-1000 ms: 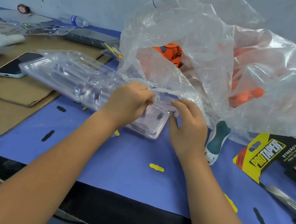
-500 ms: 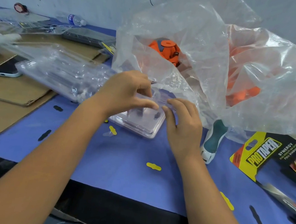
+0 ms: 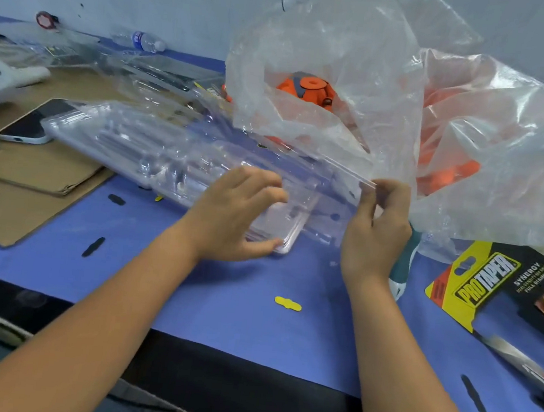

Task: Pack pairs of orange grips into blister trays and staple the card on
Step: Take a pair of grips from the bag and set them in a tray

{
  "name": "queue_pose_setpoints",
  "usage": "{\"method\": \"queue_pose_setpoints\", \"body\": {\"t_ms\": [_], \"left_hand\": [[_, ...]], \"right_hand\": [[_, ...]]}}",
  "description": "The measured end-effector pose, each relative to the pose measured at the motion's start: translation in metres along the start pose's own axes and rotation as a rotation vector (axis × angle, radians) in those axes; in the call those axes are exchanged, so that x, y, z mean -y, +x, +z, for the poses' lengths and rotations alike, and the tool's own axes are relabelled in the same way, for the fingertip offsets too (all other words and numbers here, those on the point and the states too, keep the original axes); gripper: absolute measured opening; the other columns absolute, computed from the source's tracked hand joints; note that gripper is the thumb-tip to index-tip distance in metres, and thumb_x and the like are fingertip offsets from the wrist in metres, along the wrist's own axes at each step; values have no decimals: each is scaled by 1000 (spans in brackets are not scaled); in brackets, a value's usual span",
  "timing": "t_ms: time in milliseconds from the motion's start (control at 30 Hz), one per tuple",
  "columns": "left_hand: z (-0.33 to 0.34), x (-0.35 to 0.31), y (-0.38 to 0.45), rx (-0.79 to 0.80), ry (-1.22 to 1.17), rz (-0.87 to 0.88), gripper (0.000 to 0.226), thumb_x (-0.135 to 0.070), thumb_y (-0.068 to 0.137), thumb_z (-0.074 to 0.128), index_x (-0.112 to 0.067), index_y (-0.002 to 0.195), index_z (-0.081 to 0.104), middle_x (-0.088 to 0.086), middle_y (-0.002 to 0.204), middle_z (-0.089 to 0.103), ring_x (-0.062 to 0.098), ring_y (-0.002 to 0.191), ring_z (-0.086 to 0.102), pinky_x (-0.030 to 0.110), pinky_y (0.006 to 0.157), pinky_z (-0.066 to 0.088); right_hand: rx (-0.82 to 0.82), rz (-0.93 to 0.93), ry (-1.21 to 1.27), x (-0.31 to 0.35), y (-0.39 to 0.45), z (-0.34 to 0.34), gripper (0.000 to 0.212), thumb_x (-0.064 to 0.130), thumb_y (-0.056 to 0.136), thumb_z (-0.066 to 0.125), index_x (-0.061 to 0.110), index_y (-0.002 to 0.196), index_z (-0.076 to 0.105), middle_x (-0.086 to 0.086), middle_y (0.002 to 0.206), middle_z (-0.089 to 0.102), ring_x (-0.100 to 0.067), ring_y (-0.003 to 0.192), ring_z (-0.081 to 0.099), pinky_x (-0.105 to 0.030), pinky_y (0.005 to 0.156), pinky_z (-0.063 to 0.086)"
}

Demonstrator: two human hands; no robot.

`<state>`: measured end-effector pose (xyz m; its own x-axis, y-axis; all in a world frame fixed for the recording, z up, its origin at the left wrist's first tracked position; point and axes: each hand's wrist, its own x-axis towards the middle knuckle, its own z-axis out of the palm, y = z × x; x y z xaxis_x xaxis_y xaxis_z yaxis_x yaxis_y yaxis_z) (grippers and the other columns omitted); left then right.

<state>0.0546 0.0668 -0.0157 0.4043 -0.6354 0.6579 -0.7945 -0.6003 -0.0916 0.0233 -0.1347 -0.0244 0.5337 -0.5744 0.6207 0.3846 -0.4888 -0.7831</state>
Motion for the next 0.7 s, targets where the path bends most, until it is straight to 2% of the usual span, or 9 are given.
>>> {"method": "queue_pose_setpoints", "body": {"t_ms": [100,167,267,333,433,467,533,600,700], "left_hand": [[3,-2,0,151,2,-101,77,-57,68,76,-20,133,57,9,112,59,30,95,55,40,89,44],[4,-1,-3,142,12,-115,76,-63,62,78,-25,126,64,9,108,58,30,93,53,43,86,45],[6,6,-7,143,35,-112,64,-66,61,78,-26,111,71,12,123,57,37,118,50,49,99,39],[9,12,-10,228,75,-196,63,-67,63,76,-29,112,70,10,137,52,39,136,38,59,108,26],[17,20,-14,369,193,-440,73,-87,65,47,-53,129,47,-4,156,26,27,149,6,74,107,3],[22,23,-14,404,221,-522,79,-91,63,36,-58,135,34,-8,160,12,23,149,-6,77,104,-2],[32,29,-10,456,224,-657,86,-94,62,29,-61,140,14,-12,161,-10,21,145,-25,79,100,-4],[40,33,-1,480,194,-740,91,-95,61,30,-61,142,7,-10,160,-18,22,142,-33,81,98,-3],[48,37,17,547,189,-803,95,-94,64,28,-52,147,11,-5,162,-17,28,141,-35,82,97,-3]], "right_hand": [[-7,9,42,0,2,-3,10,27,99,50,17,99,52,17,82,58,5,75,56,-8,67,39],[-55,6,71,2,4,-5,5,33,99,46,28,96,46,10,83,64,5,76,60,-10,68,43],[-160,54,145,6,9,-9,12,29,102,44,36,93,41,4,83,67,-12,78,69,-26,74,54],[-229,90,162,8,14,-13,16,24,103,43,34,91,40,0,78,65,-16,69,68,-34,71,56],[-324,139,181,9,22,-18,19,20,103,41,31,88,39,-1,69,61,-19,57,63,-38,62,54],[-343,151,192,10,24,-20,20,18,103,40,30,88,38,-2,67,60,-20,54,62,-38,60,53],[-355,180,201,10,27,-22,21,15,104,39,28,87,37,-3,64,60,-19,50,61,-35,55,51],[-328,216,191,7,28,-22,22,15,104,39,29,86,37,-2,61,58,-16,47,59,-30,50,48],[-217,242,128,2,29,-22,20,16,103,44,28,86,40,0,60,56,-15,45,56,-24,45,44]]}}
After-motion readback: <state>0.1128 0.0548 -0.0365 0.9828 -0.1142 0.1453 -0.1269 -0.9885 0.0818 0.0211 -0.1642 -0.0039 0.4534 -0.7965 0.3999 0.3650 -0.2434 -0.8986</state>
